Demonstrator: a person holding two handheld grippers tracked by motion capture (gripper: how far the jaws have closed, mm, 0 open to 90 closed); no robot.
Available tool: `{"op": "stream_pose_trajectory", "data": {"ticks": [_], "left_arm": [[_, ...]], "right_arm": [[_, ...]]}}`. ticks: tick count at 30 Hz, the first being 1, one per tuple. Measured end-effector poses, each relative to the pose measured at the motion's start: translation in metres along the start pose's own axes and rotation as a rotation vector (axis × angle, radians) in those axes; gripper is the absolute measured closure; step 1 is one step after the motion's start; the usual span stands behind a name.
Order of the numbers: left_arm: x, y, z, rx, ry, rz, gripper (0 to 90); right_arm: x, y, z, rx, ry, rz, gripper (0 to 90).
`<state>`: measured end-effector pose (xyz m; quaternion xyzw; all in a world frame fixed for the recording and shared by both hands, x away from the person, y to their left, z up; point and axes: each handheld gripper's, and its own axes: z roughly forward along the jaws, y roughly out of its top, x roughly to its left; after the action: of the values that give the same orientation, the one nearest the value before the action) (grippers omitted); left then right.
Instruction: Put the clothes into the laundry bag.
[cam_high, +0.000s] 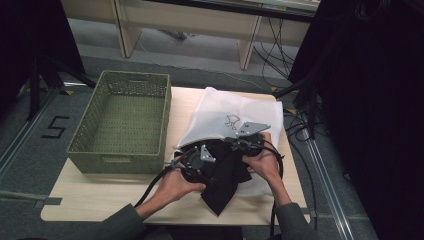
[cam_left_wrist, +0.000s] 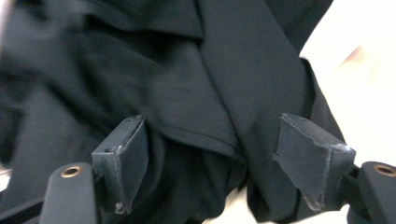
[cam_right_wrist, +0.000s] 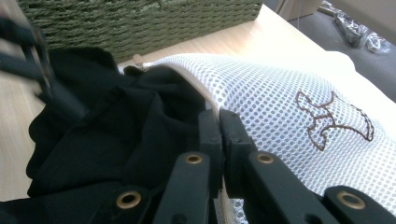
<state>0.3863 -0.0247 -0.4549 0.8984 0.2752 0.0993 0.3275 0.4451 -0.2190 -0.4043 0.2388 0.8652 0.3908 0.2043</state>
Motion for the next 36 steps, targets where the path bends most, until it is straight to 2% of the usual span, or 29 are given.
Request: {"op": "stream_pose_trajectory", "data": {"ticks": [2, 3, 4, 5, 6, 7, 8, 9, 11, 13, 14, 16, 17, 18, 19, 20, 21, 22, 23, 24, 25, 26, 27, 28, 29, 30, 31, 34, 36], "left_arm": [[-0.001, 0.0, 0.014, -0.001, 0.005, 0.003, 30.5], [0.001, 0.0, 0.022, -0.019, -0.021, 0.002, 49.2], [0.004, 0.003, 0.026, 0.001, -0.056, 0.03, 56.8], [0.004, 0.003, 0.026, 0.001, -0.056, 0.03, 63.7], [0.004, 0.003, 0.033, -0.049, -0.06, -0.006, 71.5], [0.006, 0.004, 0.035, -0.062, -0.069, -0.016, 76.5], [0.007, 0.005, 0.036, -0.085, -0.075, -0.035, 76.5], [0.008, 0.007, 0.034, -0.098, -0.07, -0.037, 81.5], [0.009, 0.011, 0.027, -0.131, -0.061, -0.027, 82.7], [0.012, 0.018, 0.018, -0.177, -0.051, -0.05, 83.0], [0.016, 0.023, 0.015, -0.181, -0.045, -0.04, 83.2], [0.022, 0.03, 0.019, -0.204, -0.017, -0.06, 83.6], [0.025, 0.033, 0.025, -0.216, -0.01, -0.084, 83.6], [0.031, 0.037, 0.037, -0.226, 0.013, -0.141, 83.5], [0.031, 0.037, 0.037, -0.226, 0.013, -0.141, 83.6], [0.035, 0.04, 0.043, -0.22, 0.049, -0.134, 83.6], [0.038, 0.042, 0.048, -0.227, 0.086, -0.137, 84.4], [0.042, 0.043, 0.049, -0.205, 0.103, -0.115, 84.2], [0.05, 0.044, 0.057, -0.213, 0.098, -0.181, 83.3], [0.05, 0.043, 0.059, -0.223, 0.093, -0.218, 81.9], [0.05, 0.043, 0.059, -0.223, 0.093, -0.218, 79.7], [0.047, 0.043, 0.06, -0.249, 0.087, -0.249, 79.7], [0.046, 0.043, 0.057, -0.209, 0.064, -0.212, 71.8], [0.043, 0.043, 0.054, -0.202, 0.043, -0.216, 71.8], [0.041, 0.043, 0.05, -0.204, 0.034, -0.209, 63.1], [0.04, 0.043, 0.043, -0.169, 0.022, -0.165, 63.1], [0.035, 0.044, 0.038, -0.177, 0.006, -0.174, 55.0], [0.028, 0.043, 0.017, -0.116, -0.023, -0.122, 48.0], [0.026, 0.042, 0.001, -0.112, -0.043, -0.102, 42.7]], "right_arm": [[-0.001, 0.0, 0.0, 0.003, -0.001, -0.008, 89.2], [0.0, 0.0, 0.0, 0.011, 0.009, 0.003, 89.3], [0.001, 0.0, 0.0, 0.014, 0.01, 0.013, 89.3], [0.001, 0.0, 0.0, 0.014, 0.01, 0.013, 89.3], [0.0, 0.0, 0.0, 0.006, 0.005, -0.005, 89.3], [0.001, 0.0, 0.0, 0.008, 0.011, 0.01, 89.3], [0.001, 0.0, 0.0, 0.008, 0.011, 0.01, 89.3], [0.0, 0.0, 0.0, 0.001, 0.009, 0.004, 89.3], [-0.001, 0.0, -0.001, 0.0, 0.005, 0.001, 89.3], [-0.001, 0.0, -0.001, -0.003, 0.008, 0.014, 89.3], [-0.001, 0.0, -0.001, -0.011, 0.015, 0.009, 89.3], [-0.001, 0.001, -0.002, -0.005, 0.017, 0.011, 89.3], [-0.001, 0.001, -0.002, -0.005, 0.017, 0.011, 89.3], [0.0, 0.002, -0.002, -0.01, 0.019, -0.001, 89.3], [0.0, 0.002, -0.002, -0.01, 0.019, -0.001, 89.3], [0.001, 0.002, -0.001, -0.01, 0.021, -0.01, 89.3], [0.002, 0.002, -0.001, 0.004, 0.023, 0.007, 89.3], [0.001, 0.001, 0.0, 0.003, 0.023, 0.003, 89.3], [0.002, 0.001, 0.0, 0.005, 0.023, 0.005, 89.3], [0.001, 0.0, 0.001, 0.002, 0.027, -0.005, 89.3], [0.001, 0.0, 0.001, 0.002, 0.027, -0.005, 89.3], [0.0, -0.001, 0.001, 0.003, 0.023, -0.01, 89.3], [-0.001, -0.002, 0.0, 0.019, 0.034, 0.017, 89.3], [-0.001, -0.002, 0.0, 0.019, 0.034, 0.017, 89.3], [-0.002, -0.002, 0.0, 0.007, 0.018, 0.003, 89.3], [-0.002, -0.002, 0.0, 0.007, 0.018, 0.003, 89.3], [-0.002, -0.002, 0.0, 0.01, 0.019, 0.003, 89.3], [-0.002, -0.002, 0.0, 0.004, 0.013, 0.007, 89.3], [-0.002, -0.002, -0.001, 0.008, 0.016, 0.015, 89.3]]}}
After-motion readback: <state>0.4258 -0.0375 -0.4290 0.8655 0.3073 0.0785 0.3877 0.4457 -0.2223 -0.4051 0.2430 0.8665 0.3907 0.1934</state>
